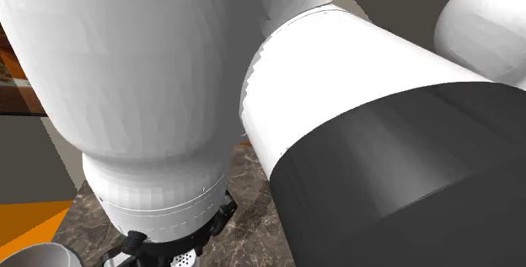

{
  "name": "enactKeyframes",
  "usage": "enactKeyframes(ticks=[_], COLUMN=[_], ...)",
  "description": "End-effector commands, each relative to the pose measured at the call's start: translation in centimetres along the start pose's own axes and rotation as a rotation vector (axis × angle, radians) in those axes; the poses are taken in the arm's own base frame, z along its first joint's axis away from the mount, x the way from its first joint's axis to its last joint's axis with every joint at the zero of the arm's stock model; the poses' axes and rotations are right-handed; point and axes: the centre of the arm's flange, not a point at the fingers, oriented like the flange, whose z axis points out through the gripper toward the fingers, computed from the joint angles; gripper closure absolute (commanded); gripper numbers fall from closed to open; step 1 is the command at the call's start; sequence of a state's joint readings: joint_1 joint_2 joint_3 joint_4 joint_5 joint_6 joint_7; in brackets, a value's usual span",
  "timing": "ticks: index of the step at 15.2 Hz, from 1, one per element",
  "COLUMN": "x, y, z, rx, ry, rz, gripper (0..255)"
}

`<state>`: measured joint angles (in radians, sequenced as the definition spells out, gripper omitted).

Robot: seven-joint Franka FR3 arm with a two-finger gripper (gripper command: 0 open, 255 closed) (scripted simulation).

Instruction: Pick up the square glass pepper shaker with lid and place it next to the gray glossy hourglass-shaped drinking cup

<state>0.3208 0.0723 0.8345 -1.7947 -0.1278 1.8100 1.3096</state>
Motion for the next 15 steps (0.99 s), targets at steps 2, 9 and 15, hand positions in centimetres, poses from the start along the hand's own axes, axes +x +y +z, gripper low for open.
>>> enactKeyframes(ticks=[2,9,15], x=[0.0,-0.2,-0.4], y=[0.0,-0.2,-0.3], z=[1.6,5.3,8.4], rx=[0.0,0.0,0.0], ry=[0.0,0.0,0.0], rz=[0.0,0.0,0.0], gripper=[255,255,255])
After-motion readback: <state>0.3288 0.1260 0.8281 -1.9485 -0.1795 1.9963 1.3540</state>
